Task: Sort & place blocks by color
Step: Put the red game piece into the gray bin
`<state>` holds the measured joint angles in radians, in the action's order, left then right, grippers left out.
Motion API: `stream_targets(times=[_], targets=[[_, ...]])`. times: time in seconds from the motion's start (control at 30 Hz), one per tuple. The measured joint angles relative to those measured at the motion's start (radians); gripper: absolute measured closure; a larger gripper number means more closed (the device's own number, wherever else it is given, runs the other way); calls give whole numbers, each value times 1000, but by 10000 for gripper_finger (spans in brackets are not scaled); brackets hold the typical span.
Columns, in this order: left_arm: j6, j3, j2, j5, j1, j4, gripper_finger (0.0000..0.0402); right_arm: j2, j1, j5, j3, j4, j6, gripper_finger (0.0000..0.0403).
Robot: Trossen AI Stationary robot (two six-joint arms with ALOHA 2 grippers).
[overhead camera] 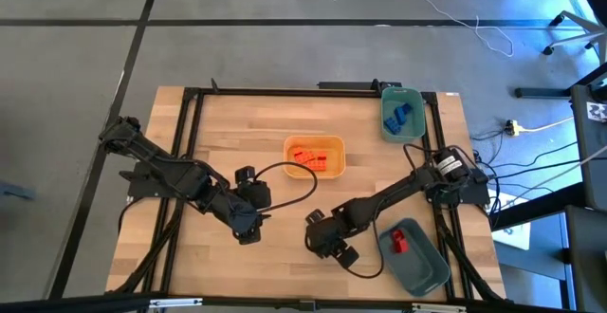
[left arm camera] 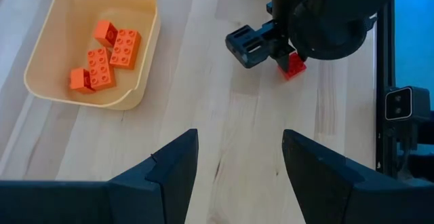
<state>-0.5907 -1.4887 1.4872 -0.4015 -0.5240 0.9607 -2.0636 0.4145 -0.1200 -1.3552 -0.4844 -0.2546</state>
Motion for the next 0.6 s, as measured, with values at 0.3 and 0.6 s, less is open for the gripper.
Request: stream_targets(times=[0.3,0.6], targets=[[0,0,0,-1,6,0,195,0,-5,21,0,6,43,243],[25,0,0,-2,6,0,195,3,-5,30,1,10,36,265]])
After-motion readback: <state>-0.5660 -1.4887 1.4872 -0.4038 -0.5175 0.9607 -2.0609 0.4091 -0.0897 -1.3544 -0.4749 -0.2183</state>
